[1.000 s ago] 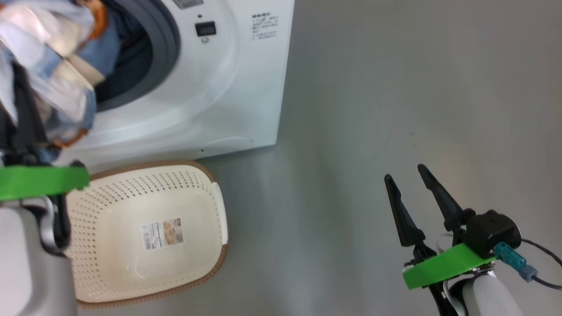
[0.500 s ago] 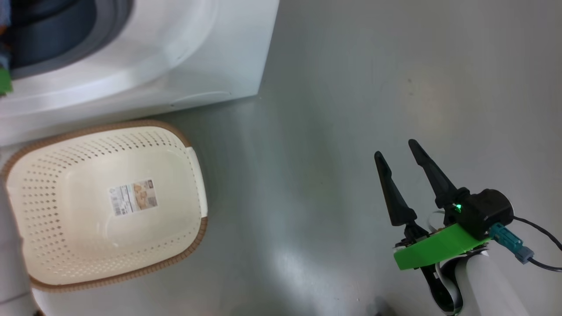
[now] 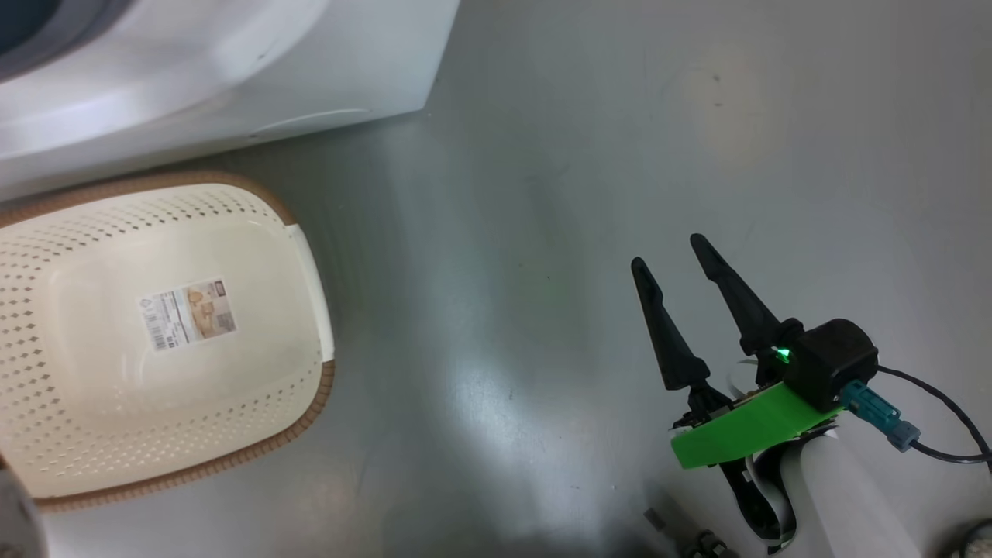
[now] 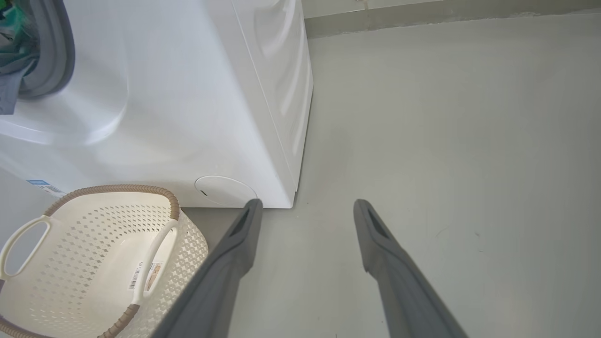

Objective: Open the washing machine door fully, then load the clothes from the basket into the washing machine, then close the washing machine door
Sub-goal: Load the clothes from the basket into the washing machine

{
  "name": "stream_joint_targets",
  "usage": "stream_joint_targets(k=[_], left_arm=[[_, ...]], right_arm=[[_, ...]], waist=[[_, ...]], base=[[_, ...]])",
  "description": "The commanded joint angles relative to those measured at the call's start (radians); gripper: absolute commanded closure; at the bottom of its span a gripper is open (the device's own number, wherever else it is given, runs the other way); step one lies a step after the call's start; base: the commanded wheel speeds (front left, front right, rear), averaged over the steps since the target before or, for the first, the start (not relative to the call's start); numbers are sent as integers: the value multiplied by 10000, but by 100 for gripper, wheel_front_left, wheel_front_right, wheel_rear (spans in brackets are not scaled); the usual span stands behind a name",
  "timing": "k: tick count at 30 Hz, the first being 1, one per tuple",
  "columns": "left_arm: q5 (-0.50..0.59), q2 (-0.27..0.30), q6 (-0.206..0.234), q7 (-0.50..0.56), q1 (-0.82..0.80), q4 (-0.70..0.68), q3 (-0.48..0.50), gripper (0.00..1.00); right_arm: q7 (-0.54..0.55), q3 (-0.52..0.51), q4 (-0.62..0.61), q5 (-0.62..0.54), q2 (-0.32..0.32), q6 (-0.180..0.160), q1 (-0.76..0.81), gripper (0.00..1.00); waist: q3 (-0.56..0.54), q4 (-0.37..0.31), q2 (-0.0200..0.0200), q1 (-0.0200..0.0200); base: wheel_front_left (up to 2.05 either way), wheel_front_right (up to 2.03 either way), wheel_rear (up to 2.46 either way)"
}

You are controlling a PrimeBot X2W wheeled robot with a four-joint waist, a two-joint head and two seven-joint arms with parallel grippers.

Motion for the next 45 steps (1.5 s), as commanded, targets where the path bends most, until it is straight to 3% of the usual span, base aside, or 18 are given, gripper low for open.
stream_joint_targets(k=[1, 11, 18, 22, 23, 24, 45], left_arm=[[94, 609, -60, -44, -299, -7, -46, 100], [444, 959, 9, -48, -939, -2164, -532, 100], [255, 916, 90, -48, -527, -1945, -437, 100], [-146, 788, 134, -48, -483, -592, -152, 100], [-200, 785, 157, -48, -582, -324, -108, 9], [-237, 790, 203, -48, -672, -94, -63, 0], [-684, 592, 207, -49, -998, 2590, -141, 0]], right_arm=[[-118, 293, -141, 89, 48, 62, 119, 0], [-118, 536, -88, 213, 93, 62, -8, 0], [-118, 577, -38, 209, 108, 62, -78, 0], [-118, 577, 30, 211, 113, 62, -86, 0], [-118, 581, 47, 209, 114, 62, -86, 0], [-118, 584, 62, 210, 115, 62, -92, 0], [-118, 517, 270, 182, 110, 62, -119, 0]], waist=[[159, -158, -1, 0], [539, -356, -1, 0], [554, -338, -1, 0], [469, -299, -1, 0], [458, -293, -1, 0], [447, -286, -1, 0], [-265, -117, -1, 0]], base=[[0, 0, 0], [0, 0, 0], [0, 0, 0], [0, 0, 0], [0, 0, 0], [0, 0, 0], [0, 0, 0]])
